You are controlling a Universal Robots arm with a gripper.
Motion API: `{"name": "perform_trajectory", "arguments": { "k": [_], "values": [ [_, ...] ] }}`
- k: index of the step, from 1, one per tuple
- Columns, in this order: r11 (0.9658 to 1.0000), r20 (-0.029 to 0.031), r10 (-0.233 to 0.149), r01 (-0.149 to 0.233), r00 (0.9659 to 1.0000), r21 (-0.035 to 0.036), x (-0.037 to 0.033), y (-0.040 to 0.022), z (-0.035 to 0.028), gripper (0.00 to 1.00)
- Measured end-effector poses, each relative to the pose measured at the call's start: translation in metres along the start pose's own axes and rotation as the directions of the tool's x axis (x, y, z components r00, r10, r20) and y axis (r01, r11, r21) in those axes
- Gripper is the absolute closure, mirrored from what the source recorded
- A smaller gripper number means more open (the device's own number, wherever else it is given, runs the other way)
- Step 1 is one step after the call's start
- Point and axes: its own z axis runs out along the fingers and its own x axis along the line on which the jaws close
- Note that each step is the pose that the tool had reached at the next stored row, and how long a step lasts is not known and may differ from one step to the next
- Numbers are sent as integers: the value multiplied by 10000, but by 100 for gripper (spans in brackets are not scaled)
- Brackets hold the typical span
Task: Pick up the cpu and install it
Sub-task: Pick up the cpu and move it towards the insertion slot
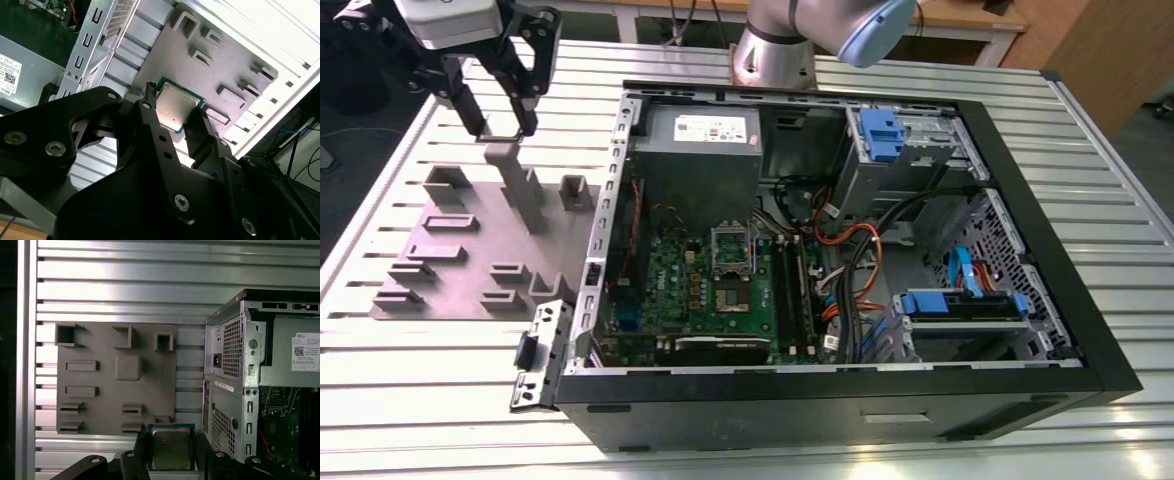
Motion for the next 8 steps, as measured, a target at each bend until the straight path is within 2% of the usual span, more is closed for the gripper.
{"name": "perform_trajectory", "arguments": {
  "k": [8],
  "values": [
    [10000, 1, 0, 0, 10000, 0, -22, 0, 1, 53]
  ]
}}
